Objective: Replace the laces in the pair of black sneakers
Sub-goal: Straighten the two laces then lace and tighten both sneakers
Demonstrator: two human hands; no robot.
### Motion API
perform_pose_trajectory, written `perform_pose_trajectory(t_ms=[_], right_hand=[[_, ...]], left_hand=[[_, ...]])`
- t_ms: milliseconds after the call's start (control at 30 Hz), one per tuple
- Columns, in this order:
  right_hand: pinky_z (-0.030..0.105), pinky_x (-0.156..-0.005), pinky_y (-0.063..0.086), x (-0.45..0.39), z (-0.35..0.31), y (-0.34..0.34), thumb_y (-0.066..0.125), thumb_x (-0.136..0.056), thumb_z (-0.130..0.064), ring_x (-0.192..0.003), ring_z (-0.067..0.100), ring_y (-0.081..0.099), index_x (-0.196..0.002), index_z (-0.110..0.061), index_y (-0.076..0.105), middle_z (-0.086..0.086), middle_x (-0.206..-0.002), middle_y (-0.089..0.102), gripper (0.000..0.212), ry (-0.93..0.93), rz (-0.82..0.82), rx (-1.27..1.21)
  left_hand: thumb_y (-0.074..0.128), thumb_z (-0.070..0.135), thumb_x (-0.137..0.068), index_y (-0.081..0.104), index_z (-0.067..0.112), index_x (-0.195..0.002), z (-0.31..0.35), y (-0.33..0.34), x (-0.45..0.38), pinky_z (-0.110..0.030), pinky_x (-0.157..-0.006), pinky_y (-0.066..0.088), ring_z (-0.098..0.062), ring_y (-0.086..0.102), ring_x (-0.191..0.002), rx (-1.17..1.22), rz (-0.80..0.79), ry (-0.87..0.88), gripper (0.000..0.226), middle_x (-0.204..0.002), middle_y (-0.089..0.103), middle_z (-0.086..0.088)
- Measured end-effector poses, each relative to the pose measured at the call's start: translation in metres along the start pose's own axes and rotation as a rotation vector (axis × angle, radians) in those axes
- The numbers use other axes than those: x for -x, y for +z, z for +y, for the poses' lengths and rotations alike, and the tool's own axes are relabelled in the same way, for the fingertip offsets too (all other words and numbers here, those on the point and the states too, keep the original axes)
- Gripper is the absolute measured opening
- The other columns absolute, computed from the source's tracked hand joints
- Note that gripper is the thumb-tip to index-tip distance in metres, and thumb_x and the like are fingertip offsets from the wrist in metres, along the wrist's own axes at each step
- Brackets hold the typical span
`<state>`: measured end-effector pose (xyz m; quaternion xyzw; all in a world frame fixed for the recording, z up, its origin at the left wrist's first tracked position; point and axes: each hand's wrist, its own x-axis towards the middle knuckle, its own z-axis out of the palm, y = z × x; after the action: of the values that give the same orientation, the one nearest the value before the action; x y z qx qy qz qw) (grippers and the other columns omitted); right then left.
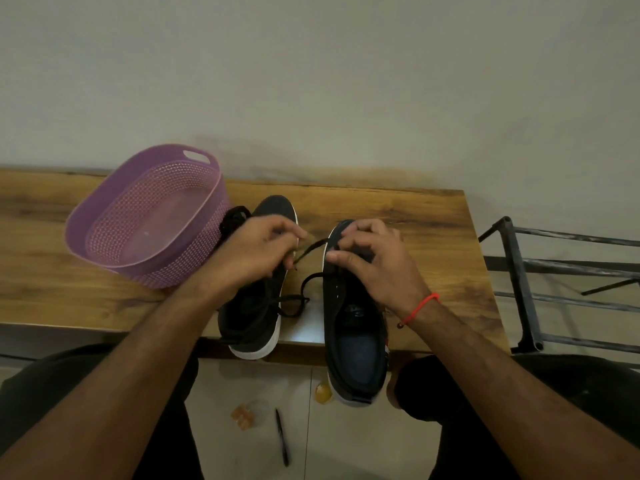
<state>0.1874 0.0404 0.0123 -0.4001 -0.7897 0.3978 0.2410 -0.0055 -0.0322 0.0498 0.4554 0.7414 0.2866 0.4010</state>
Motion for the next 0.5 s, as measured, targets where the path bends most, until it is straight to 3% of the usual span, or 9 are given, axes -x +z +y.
perform_pose_trajectory(t_ms=[67, 133, 233, 367, 433, 500], right_hand=[[0.021, -0.099, 0.033, -0.001, -0.006, -0.003, 0.076, -0.082, -0.036, -0.117, 0.02, 0.044, -0.081, -0.044, 0.066, -0.011, -0.11, 0.056, 0.012, -0.066, 0.049, -0.134], [0.014, -0.097, 0.03, -0.002, -0.008, -0.005, 0.076, -0.081, -0.037, -0.116, 0.023, 0.048, -0.084, -0.046, 0.068, -0.011, -0.108, 0.057, 0.013, -0.131, 0.038, -0.186], [0.035, -0.099, 0.04, -0.001, -0.006, -0.004, 0.071, -0.08, -0.052, -0.118, 0.022, 0.047, -0.092, -0.049, 0.067, -0.016, -0.11, 0.055, 0.013, -0.125, -0.002, -0.203], [0.048, -0.107, 0.038, 0.001, -0.004, -0.006, 0.069, -0.082, -0.056, -0.128, 0.02, 0.036, -0.127, -0.042, 0.056, -0.009, -0.133, 0.048, 0.049, 0.046, -0.164, 0.039], [0.047, -0.111, 0.03, 0.001, 0.001, -0.004, 0.065, -0.087, -0.055, -0.133, 0.021, 0.03, -0.132, -0.04, 0.054, -0.006, -0.141, 0.043, 0.049, 0.102, -0.278, 0.27], [0.042, -0.108, 0.023, 0.003, 0.004, 0.0, 0.06, -0.091, -0.056, -0.134, 0.019, 0.026, -0.124, -0.04, 0.06, -0.01, -0.141, 0.042, 0.038, 0.099, -0.32, 0.402]], left_hand=[[0.056, 0.022, -0.103, 0.064, 0.038, -0.11, -0.001, 0.012, 0.003, -0.019, -0.058, 0.045, 0.001, 0.064, -0.064, -0.117, -0.231, 0.015, 0.02, -0.073, 0.071, 0.005], [0.061, 0.022, -0.1, 0.068, 0.034, -0.104, 0.002, 0.025, 0.005, -0.019, -0.062, 0.046, 0.001, 0.066, -0.063, -0.103, -0.253, 0.101, 0.015, -0.075, 0.074, 0.004], [0.065, 0.022, -0.097, 0.073, 0.025, -0.096, 0.004, 0.033, 0.002, -0.021, -0.07, 0.052, -0.002, 0.07, -0.07, -0.097, -0.124, 0.164, 0.008, -0.079, 0.076, 0.006], [0.067, 0.027, -0.094, 0.076, 0.027, -0.101, -0.001, 0.02, -0.005, -0.028, -0.075, 0.06, -0.006, 0.071, -0.08, -0.041, -0.01, 0.262, 0.012, -0.092, 0.077, 0.006], [0.065, 0.022, -0.094, 0.076, 0.023, -0.104, 0.006, 0.013, -0.002, -0.028, -0.075, 0.061, -0.009, 0.071, -0.084, 0.146, 0.06, 0.378, 0.015, -0.089, 0.076, 0.008], [0.061, 0.013, -0.098, 0.074, 0.016, -0.107, 0.018, 0.006, 0.004, -0.016, -0.065, 0.054, -0.005, 0.068, -0.076, 0.353, 0.213, 0.523, 0.016, -0.079, 0.073, 0.011]])
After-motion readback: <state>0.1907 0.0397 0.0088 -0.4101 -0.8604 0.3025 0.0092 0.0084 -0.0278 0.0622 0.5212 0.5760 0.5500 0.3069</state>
